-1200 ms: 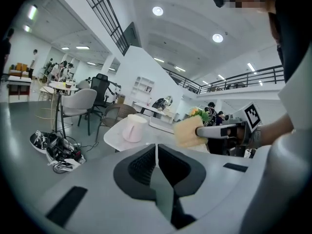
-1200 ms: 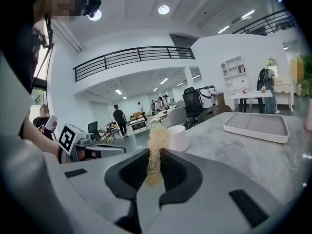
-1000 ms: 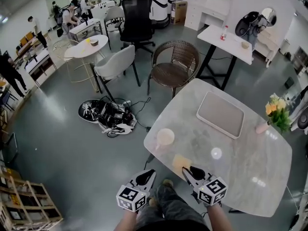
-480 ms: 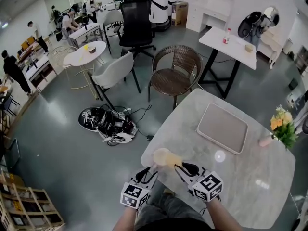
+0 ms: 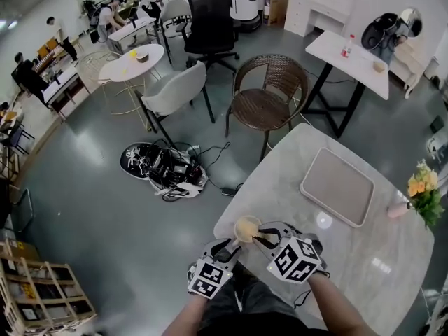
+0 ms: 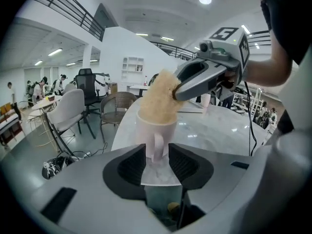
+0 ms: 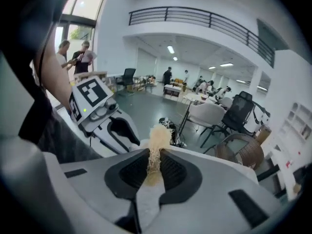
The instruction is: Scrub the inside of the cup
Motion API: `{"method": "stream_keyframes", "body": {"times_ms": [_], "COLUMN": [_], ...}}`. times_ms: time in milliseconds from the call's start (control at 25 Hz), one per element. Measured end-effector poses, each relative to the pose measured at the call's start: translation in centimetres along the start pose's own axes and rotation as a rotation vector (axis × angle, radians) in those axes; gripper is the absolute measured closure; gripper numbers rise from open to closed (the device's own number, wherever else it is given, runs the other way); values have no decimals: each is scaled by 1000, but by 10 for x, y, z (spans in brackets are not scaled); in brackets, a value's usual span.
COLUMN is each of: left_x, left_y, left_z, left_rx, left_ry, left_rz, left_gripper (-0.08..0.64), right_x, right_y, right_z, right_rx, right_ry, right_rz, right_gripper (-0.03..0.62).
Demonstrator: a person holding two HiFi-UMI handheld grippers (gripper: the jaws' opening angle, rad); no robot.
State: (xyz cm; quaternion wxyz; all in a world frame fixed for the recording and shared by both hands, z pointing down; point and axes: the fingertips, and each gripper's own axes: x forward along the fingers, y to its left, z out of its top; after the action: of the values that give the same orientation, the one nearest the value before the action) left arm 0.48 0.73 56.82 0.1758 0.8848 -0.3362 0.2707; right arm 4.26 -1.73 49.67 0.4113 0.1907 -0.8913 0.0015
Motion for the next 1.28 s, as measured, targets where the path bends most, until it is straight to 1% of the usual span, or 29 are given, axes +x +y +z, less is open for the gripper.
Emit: {"method": "stream_keyframes", "body": {"times_ms": [80,160,320,440,520,600,640,720,800,920,1040,1200,1280], "left_x": [4,5,10,9,9,9,9,9,10,11,15,22,26], "left_y": [3,3,-6,-9,-8,-9,-10,-10,-7,2,16,37,44], "left_z": [1,3,3,1,2,3,2,2,1,3,7,14,19], "left_rx": [16,41,141,161,163,165,165,175,194,222,259,274,281], "left_ry": [9,14,34,30,25,23,21,20,25,36,46,54,56], "left_rz": [-21,-54,-148,-197,-227,-259,-274,-300,-319,-318,-282,-247,-244], "left_gripper": [408,435,495,497,499,499,499,500,500,500,499,497,497], "right_x": [10,19,37,52,62,69,71,75,77,75,67,57,54], "right_y": [3,7,11,11,6,2,2,5,7,11,14,20,22], "right_z": [-2,-4,-16,-25,-29,-32,-34,-36,-36,-35,-35,-30,-25], "right_rx": [-87,-143,-261,-344,-394,-419,-421,-417,-392,-282,-180,-29,22], "right_ry": [94,168,297,370,409,443,455,475,490,494,477,404,373], "right_rz": [44,92,165,182,167,167,181,221,263,338,388,410,404], "right_gripper": [532,532,532,532,532,532,532,532,532,532,532,532,532]}}
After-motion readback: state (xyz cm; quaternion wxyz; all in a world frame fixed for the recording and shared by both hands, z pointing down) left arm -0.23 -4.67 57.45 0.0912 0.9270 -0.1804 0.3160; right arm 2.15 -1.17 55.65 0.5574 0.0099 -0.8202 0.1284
